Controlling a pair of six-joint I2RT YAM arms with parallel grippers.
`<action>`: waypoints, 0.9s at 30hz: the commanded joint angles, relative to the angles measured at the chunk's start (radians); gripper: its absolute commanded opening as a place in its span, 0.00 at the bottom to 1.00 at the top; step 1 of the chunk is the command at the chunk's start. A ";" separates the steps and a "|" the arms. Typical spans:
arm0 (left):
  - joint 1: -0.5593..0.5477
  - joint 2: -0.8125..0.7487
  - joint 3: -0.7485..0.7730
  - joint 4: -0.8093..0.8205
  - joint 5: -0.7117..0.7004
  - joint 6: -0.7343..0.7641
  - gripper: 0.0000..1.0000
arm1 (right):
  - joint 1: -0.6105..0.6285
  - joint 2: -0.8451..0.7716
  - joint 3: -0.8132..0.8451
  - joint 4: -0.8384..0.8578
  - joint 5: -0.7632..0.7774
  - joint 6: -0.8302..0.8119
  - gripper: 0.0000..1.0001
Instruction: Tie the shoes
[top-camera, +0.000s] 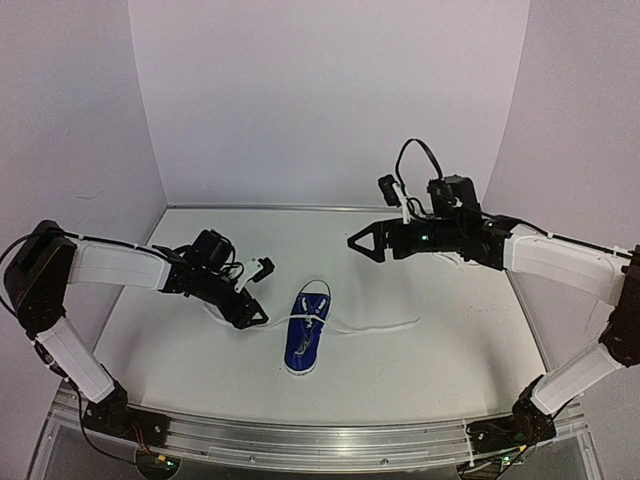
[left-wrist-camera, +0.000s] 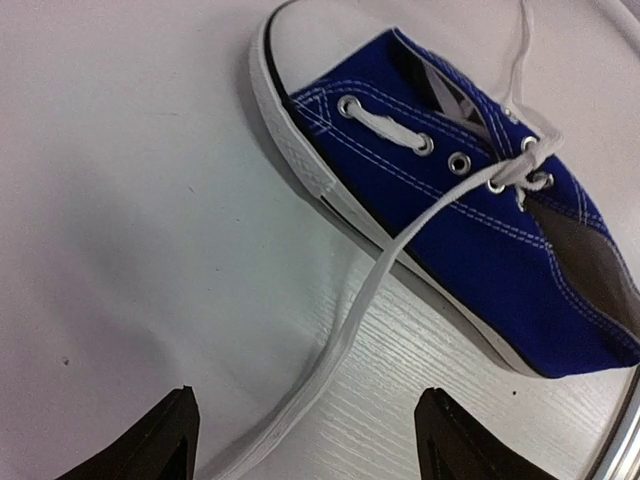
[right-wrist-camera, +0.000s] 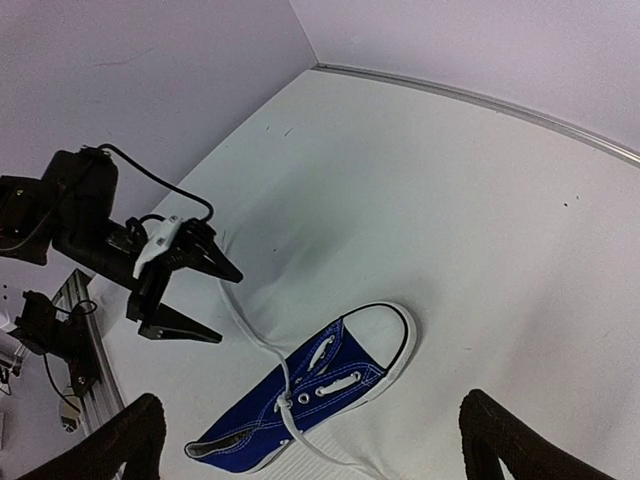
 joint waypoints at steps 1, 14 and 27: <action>-0.011 0.067 0.095 -0.068 0.034 0.122 0.70 | 0.000 -0.009 -0.012 0.032 -0.066 -0.009 0.98; -0.055 0.267 0.268 -0.277 -0.012 0.241 0.53 | 0.000 -0.028 -0.039 0.039 -0.063 0.001 0.98; -0.087 0.313 0.275 -0.261 -0.075 0.269 0.21 | -0.001 -0.002 -0.027 0.038 -0.055 0.003 0.98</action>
